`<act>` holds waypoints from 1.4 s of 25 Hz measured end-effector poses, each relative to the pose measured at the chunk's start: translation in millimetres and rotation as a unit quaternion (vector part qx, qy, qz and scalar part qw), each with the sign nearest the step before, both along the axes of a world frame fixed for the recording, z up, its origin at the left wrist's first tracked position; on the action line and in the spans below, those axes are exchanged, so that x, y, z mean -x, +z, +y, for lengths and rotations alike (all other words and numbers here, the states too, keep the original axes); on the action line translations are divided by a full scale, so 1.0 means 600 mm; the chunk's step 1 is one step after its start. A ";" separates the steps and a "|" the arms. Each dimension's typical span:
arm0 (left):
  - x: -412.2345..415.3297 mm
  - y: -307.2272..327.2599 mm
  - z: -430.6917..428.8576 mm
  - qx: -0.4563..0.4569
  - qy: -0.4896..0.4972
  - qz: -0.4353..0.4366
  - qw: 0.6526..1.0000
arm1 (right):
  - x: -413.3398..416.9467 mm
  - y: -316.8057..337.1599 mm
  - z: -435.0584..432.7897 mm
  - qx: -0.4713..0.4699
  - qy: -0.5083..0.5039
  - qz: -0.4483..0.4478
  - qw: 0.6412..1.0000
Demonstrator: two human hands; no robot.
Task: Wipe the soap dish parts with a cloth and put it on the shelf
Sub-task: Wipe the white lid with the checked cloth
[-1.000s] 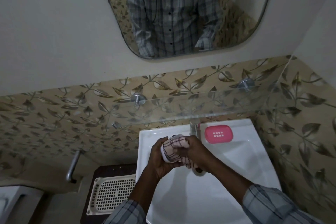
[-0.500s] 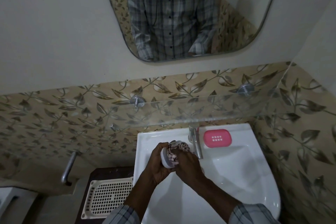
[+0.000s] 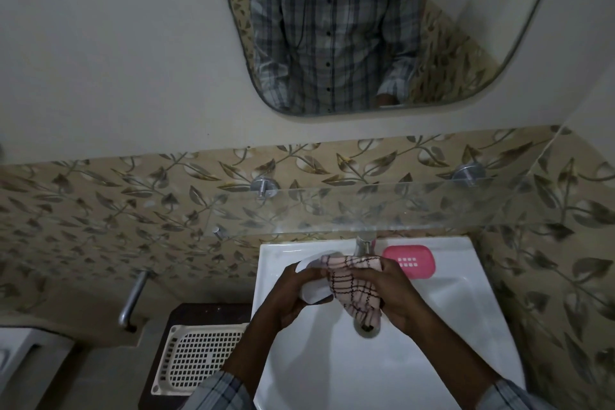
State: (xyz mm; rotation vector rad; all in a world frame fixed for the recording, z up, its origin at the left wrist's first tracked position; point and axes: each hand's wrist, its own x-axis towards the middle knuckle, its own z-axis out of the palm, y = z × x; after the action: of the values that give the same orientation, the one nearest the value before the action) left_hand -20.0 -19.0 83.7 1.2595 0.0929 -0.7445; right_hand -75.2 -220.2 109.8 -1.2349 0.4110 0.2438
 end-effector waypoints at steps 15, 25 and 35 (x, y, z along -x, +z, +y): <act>0.043 -0.011 0.003 -0.374 0.059 -0.404 0.833 | 0.009 -0.023 0.061 0.459 0.161 -0.250 0.837; 0.086 0.001 -0.009 -0.249 0.177 -0.313 0.899 | -0.019 -0.022 0.079 0.358 -0.048 -0.116 0.925; 0.049 -0.001 -0.059 -0.481 0.001 -0.338 0.809 | 0.004 -0.005 0.105 0.632 -0.009 -0.406 0.660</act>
State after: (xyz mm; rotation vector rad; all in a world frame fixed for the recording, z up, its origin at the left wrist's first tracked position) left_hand -49.4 -54.6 83.3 2.4413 -0.1382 -0.1544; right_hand -77.4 -157.4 106.5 -2.5257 -0.3209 -0.7831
